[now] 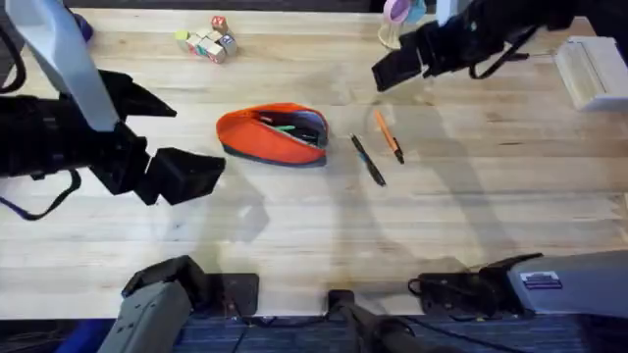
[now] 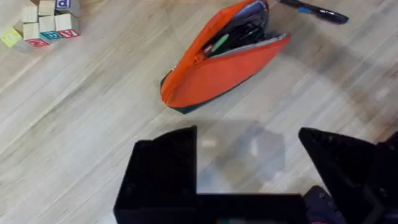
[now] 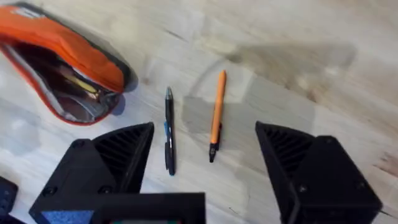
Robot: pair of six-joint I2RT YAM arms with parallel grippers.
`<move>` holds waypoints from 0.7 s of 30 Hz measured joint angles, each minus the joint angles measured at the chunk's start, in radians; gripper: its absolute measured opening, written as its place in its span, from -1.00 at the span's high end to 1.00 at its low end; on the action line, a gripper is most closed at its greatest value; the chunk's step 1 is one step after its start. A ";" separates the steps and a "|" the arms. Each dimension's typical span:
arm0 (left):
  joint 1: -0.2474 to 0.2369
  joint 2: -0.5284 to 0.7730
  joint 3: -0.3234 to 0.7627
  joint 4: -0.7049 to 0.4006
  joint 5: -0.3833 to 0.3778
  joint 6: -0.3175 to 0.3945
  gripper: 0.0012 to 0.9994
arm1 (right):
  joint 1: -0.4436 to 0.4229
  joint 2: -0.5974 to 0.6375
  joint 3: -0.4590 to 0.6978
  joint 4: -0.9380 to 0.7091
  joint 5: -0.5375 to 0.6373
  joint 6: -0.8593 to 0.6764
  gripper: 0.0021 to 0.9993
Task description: Unzip the bag, pick up the pens from the table one at a time and place them inside, then zip the bag closed.
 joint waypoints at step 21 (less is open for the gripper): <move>0.000 0.000 0.000 0.000 0.000 0.000 -0.99 | -0.018 0.000 -0.268 0.221 0.019 -0.076 -0.99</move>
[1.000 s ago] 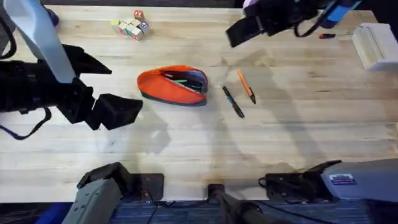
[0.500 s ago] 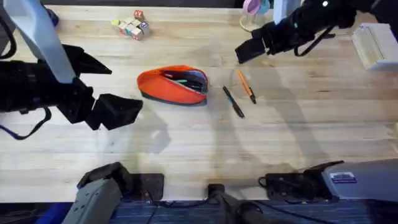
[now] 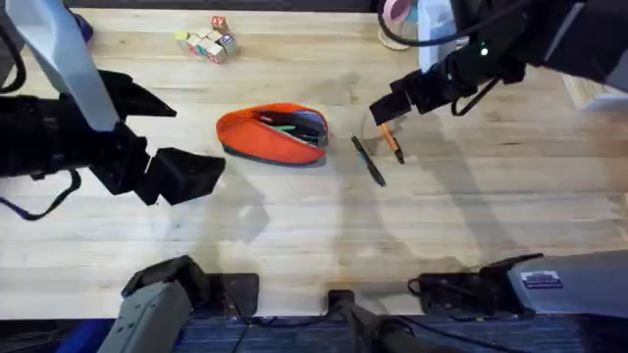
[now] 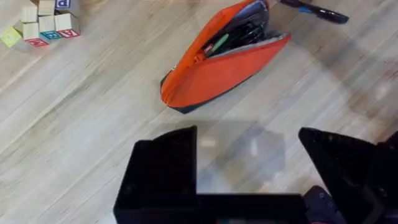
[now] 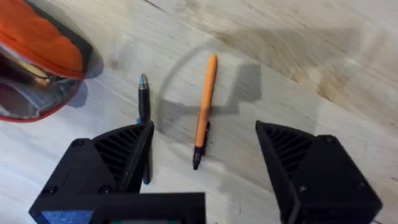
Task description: Unzip the bag, pick up the pens from the table one at a time and place them inside, then zip the bag closed.
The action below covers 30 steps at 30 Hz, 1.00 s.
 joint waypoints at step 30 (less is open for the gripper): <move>0.000 0.000 0.000 -0.008 0.000 0.000 -0.99 | 0.011 0.204 -0.027 0.137 0.071 0.021 -0.89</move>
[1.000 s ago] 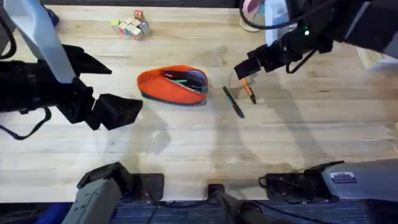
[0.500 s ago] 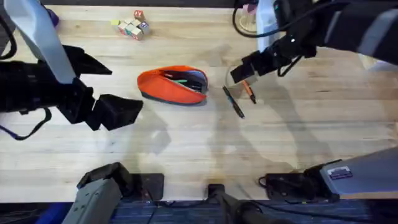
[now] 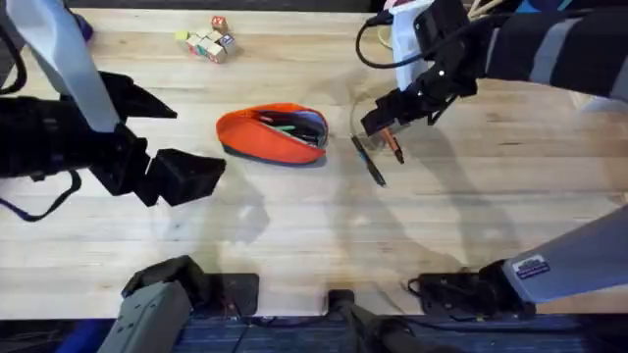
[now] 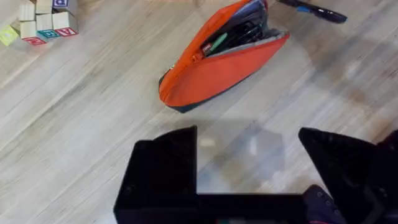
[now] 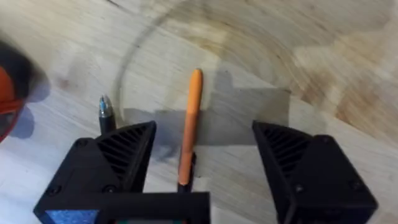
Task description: Unzip the bag, pick up the pens from the table one at a time and place them inside, then zip the bag closed.
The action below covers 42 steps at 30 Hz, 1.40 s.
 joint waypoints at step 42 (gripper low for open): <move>0.000 0.000 0.000 -0.013 0.000 0.000 -0.99 | 0.080 -0.189 0.048 -0.004 -0.087 -0.009 0.94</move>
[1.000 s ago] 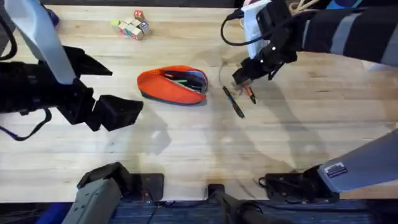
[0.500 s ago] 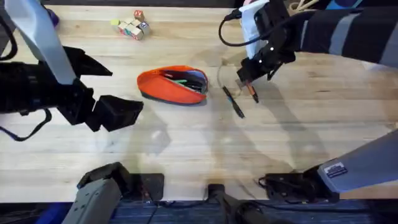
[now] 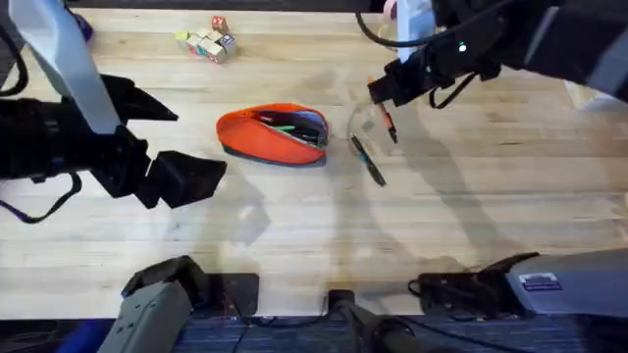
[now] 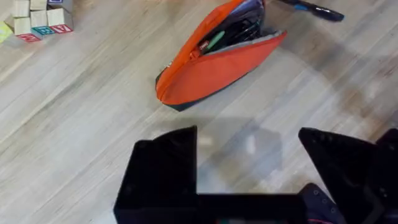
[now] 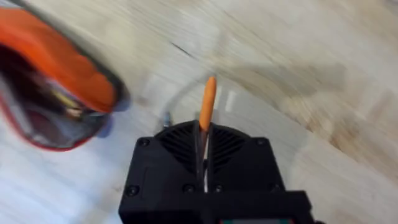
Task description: Unzip the bag, pick up the pens from the table one at a time and place them inside, then zip the bag closed.
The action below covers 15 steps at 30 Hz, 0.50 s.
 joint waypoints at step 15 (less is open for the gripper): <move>0.000 0.000 0.000 0.000 0.000 0.000 -0.99 | 0.164 -0.076 0.001 0.057 -0.048 -0.119 0.94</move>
